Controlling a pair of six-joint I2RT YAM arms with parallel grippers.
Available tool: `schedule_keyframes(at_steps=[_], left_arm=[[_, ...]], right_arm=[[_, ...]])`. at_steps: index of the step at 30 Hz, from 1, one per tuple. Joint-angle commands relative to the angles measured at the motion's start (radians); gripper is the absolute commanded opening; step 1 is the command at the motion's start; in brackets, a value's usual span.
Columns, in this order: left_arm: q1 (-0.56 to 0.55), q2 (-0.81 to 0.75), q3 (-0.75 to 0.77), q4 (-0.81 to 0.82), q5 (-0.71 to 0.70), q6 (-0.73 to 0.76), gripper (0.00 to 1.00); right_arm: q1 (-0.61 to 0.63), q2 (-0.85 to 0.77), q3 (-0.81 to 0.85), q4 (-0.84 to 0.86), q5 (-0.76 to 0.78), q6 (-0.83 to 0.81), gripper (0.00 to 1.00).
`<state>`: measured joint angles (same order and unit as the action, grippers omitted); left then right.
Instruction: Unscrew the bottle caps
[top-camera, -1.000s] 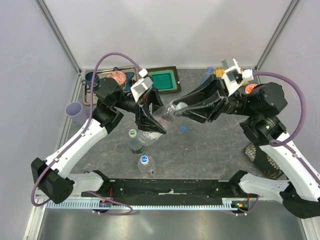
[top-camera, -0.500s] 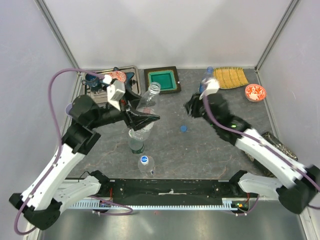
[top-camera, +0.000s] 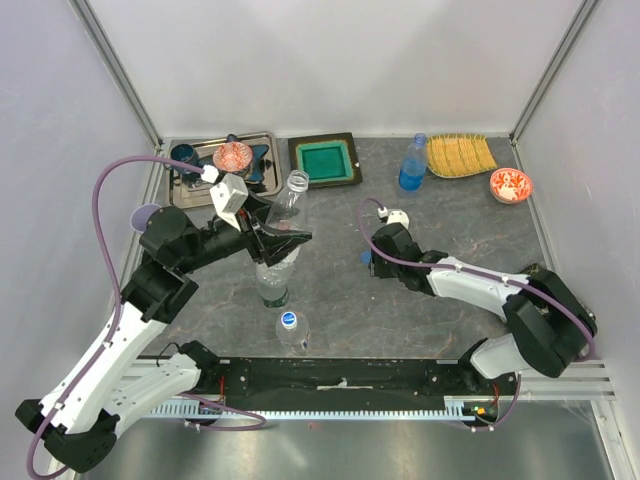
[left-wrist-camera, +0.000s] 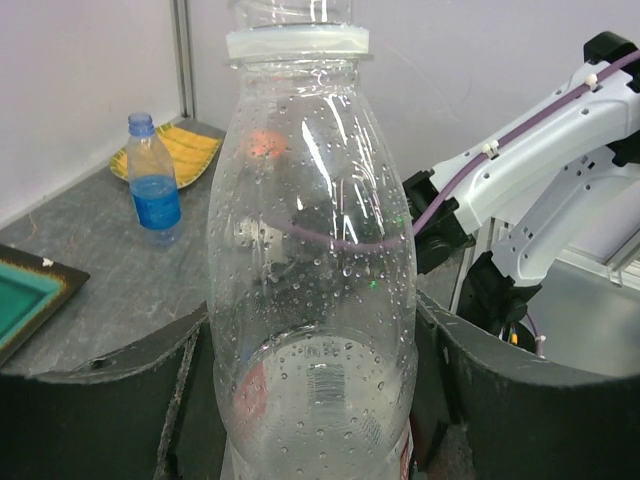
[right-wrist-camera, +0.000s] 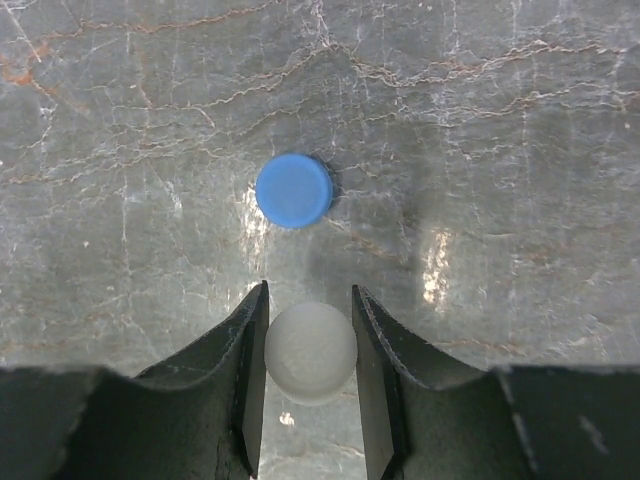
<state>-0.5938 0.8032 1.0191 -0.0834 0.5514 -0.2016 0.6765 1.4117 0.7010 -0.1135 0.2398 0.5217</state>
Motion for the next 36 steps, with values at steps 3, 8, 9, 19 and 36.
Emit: schedule_keyframes(at_steps=[3,8,9,19,36], left_arm=[[0.005,-0.027,-0.033,0.017,-0.025,0.034,0.42],[0.005,-0.033,-0.04,0.014,-0.028,0.041,0.43],[0.005,-0.033,-0.042,0.014,-0.028,0.041,0.43],[0.003,-0.045,-0.068,0.016,-0.044,0.048,0.44],[0.005,-0.052,-0.08,0.016,-0.054,0.057,0.45]], right_arm=[[0.0,0.088,-0.021,0.104,0.046,0.031,0.0],[0.0,0.099,-0.034,0.104,0.065,0.038,0.0],[0.001,0.099,-0.035,0.101,0.066,0.038,0.0],[0.014,0.104,-0.049,0.069,0.07,0.038,0.35],[0.035,-0.038,0.043,-0.04,0.137,0.057,0.73]])
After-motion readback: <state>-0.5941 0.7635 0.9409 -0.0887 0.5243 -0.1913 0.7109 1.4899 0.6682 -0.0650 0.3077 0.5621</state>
